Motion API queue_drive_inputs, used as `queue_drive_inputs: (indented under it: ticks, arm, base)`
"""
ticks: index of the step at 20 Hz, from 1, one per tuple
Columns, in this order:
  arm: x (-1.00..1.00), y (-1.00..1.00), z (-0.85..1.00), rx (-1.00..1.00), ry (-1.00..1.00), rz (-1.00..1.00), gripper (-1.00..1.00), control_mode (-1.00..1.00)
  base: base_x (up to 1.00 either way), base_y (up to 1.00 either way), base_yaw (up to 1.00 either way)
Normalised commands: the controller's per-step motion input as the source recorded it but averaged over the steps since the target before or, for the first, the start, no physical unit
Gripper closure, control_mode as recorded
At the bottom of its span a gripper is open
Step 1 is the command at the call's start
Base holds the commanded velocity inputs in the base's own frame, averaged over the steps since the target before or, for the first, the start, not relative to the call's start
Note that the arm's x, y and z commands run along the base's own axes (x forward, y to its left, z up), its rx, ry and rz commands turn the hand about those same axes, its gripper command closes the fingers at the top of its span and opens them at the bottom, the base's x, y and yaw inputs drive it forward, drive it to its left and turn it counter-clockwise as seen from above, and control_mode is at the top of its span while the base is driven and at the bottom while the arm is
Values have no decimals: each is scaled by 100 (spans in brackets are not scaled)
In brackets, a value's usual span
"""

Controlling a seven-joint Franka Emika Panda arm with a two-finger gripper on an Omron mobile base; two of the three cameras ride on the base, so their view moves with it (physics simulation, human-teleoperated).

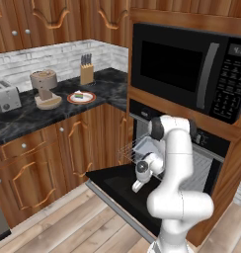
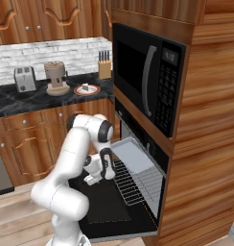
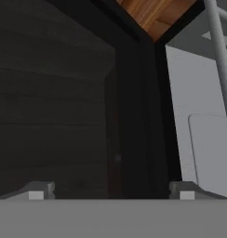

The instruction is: Take the baked cake out of the oven and place it on the plate for cooling. Then close the oven door.

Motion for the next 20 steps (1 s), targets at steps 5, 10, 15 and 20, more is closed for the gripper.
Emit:
queue_drive_inputs:
  ticks: [5,10,15,20]
  arm:
    - [72,-35,-28,0,0,-1,-100,-100]
    - [70,-49,-4,0,0,-3,-100,-100]
    - [40,-26,3,0,0,0,-100,-100]
    - [-20,1,41,0,-11,0,-100,-100]
  base:
    - [0,0,0]
    - [0,0,0]
    - [0,0,0]
    - [0,0,0]
